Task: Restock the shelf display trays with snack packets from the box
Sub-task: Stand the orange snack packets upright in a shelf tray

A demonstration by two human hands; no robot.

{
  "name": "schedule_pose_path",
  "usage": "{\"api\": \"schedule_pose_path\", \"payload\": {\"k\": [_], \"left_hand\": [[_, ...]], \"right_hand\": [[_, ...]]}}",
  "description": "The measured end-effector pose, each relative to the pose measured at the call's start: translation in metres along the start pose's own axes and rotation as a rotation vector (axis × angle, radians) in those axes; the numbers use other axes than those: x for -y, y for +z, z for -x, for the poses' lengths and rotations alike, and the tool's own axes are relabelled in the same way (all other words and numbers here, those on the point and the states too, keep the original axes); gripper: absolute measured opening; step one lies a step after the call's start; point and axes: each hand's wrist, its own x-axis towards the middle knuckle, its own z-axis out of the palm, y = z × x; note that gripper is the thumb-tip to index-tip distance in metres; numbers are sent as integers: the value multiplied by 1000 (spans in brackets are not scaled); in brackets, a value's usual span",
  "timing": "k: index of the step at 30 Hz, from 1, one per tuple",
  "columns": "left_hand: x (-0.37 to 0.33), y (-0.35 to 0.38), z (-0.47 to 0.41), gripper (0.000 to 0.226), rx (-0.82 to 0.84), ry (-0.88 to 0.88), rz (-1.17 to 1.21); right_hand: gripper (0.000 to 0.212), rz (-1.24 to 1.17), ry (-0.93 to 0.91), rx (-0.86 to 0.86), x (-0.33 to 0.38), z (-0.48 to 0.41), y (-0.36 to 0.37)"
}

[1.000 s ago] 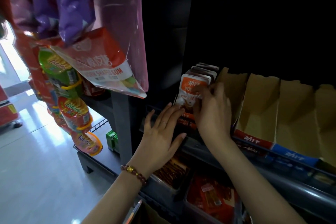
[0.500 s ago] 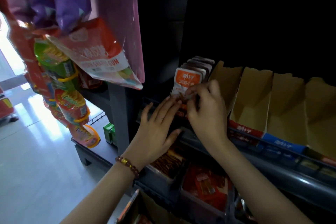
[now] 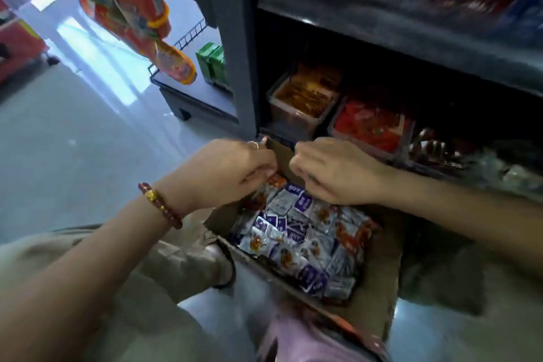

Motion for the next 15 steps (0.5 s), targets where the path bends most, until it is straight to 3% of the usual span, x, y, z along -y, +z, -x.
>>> {"api": "schedule_pose_path", "payload": {"k": [3,8,10,15], "left_hand": [[7,24,28,45,107,-76,67],[22,48,59,21,187,-139,126],[28,55,68,26,196,-166,126],[34,69,82,31,202,-227,205]], "right_hand": [[21,-134,85,315,5,19,73],[69,-205,492,791,5,30,172],[72,-190,584,846,9,23,204],[82,-121,616,820,22,-8,260]]}}
